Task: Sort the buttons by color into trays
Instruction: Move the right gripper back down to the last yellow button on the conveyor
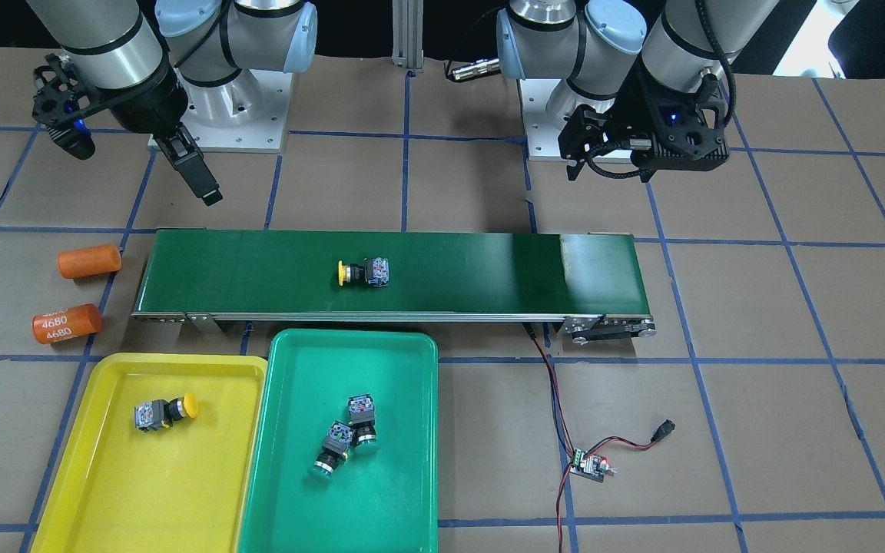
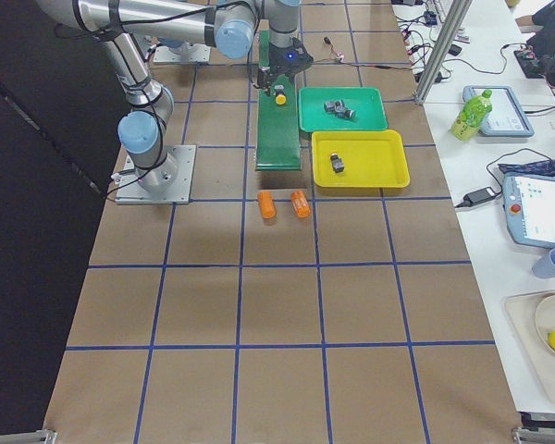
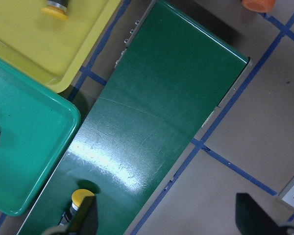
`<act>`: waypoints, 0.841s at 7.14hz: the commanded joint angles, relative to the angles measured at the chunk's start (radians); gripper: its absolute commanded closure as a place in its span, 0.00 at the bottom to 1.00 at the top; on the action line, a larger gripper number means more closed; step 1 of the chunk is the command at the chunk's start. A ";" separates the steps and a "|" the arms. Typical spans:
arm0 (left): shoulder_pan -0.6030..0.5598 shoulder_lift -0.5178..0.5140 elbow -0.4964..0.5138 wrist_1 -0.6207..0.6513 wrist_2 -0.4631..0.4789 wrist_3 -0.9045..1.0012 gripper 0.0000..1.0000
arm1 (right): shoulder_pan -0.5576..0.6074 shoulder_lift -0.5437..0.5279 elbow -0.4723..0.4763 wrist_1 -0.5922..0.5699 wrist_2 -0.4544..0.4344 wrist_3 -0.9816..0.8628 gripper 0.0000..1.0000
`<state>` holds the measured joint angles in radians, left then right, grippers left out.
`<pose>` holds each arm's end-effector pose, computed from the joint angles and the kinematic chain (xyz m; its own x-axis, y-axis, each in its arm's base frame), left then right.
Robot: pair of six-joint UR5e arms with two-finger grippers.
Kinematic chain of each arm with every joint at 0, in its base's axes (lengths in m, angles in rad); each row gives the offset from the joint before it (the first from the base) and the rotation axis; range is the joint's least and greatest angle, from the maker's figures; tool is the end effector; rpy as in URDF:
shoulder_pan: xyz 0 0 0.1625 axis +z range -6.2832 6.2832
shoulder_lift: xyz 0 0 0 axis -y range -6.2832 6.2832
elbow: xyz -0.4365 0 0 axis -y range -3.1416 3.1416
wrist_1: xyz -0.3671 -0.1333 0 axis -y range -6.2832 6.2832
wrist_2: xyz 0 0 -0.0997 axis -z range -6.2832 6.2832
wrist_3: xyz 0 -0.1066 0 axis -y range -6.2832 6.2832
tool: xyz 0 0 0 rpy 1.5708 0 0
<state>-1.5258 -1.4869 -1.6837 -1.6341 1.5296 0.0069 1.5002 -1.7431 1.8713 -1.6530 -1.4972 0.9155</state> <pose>-0.1187 -0.4256 0.4716 -0.9983 -0.0419 0.0416 -0.0379 0.9950 0.0919 0.1137 -0.3930 0.4348 -0.5502 0.8350 -0.0083 0.8315 0.5488 0.0863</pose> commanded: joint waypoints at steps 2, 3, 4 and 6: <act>0.004 -0.024 0.004 0.029 0.011 -0.034 0.00 | 0.003 -0.006 0.122 -0.116 0.029 0.099 0.00; 0.004 -0.036 -0.002 0.048 0.010 -0.063 0.00 | 0.008 -0.003 0.173 -0.204 0.073 0.118 0.00; 0.004 -0.036 0.004 0.049 0.006 -0.077 0.00 | 0.012 0.013 0.224 -0.288 0.077 0.120 0.00; -0.004 -0.036 -0.008 0.068 0.006 -0.090 0.00 | 0.015 0.065 0.247 -0.399 0.077 0.190 0.00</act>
<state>-1.5250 -1.5226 -1.6815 -1.5733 1.5347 -0.0710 1.5133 -1.7109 2.1030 -1.9837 -1.4225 1.0646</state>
